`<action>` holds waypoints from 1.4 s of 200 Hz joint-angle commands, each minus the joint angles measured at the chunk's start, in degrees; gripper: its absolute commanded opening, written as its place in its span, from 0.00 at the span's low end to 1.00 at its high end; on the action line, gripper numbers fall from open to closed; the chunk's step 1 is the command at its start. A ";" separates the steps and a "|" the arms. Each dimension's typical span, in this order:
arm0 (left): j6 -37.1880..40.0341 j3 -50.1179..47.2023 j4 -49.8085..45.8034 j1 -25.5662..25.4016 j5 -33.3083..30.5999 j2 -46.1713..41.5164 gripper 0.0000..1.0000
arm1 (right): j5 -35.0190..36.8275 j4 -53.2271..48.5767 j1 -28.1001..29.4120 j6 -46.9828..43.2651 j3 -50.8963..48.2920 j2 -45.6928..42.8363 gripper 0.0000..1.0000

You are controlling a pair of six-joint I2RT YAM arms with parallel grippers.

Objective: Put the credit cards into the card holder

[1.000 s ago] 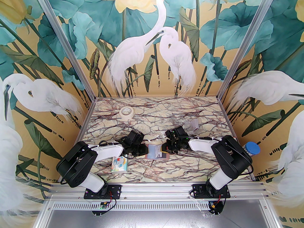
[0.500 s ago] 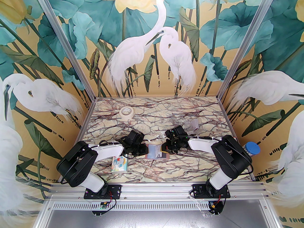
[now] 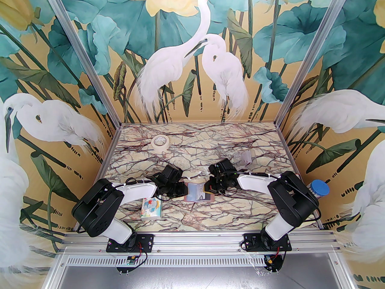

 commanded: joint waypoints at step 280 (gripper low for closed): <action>0.36 -0.15 -0.08 -0.94 -0.83 3.38 0.12 | 4.78 -3.71 2.38 -1.18 2.23 2.46 0.08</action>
